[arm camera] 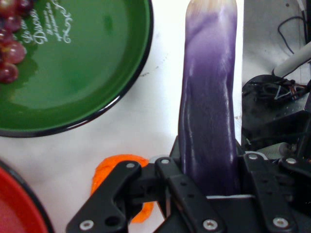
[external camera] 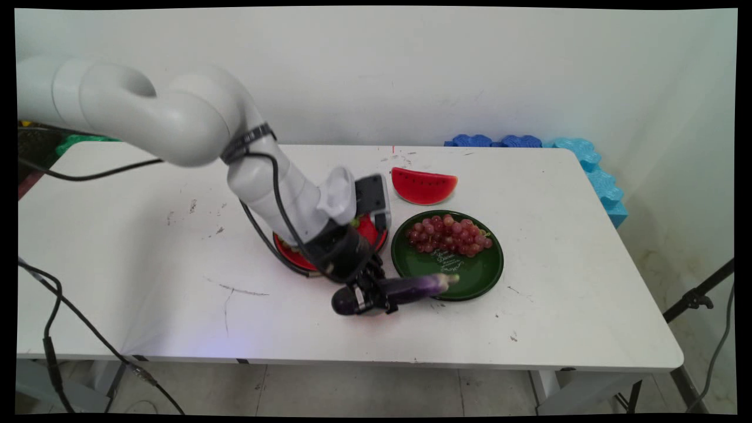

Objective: Place the picked object on the table

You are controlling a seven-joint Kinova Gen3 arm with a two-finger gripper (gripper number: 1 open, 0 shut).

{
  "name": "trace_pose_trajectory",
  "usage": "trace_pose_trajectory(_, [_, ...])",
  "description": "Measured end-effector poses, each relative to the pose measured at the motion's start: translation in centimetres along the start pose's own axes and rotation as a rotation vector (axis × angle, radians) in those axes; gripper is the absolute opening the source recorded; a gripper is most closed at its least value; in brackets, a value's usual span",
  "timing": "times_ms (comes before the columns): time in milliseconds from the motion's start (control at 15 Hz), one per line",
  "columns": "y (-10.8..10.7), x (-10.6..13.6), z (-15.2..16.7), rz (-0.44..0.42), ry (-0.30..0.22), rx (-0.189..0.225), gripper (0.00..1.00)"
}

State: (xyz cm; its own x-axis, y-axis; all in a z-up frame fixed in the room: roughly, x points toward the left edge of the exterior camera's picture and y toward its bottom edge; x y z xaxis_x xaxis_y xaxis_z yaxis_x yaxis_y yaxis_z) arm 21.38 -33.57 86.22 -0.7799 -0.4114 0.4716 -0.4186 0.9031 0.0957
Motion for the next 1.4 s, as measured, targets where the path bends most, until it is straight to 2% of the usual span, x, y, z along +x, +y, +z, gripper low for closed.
trace_pose_trajectory(533, [1.3, -1.7, 3.0, 0.040, -0.012, -0.008, 0.00])
trace_pose_trajectory(1067, [1.5, -2.4, 4.6, 0.062, -0.009, -0.006, 0.00])
trace_pose_trajectory(1133, [1.5, -2.5, 4.7, 0.063, -0.008, -0.004, 1.00])
trace_pose_trajectory(1400, [1.3, -2.7, 5.0, 0.063, -0.003, 0.000, 1.00])
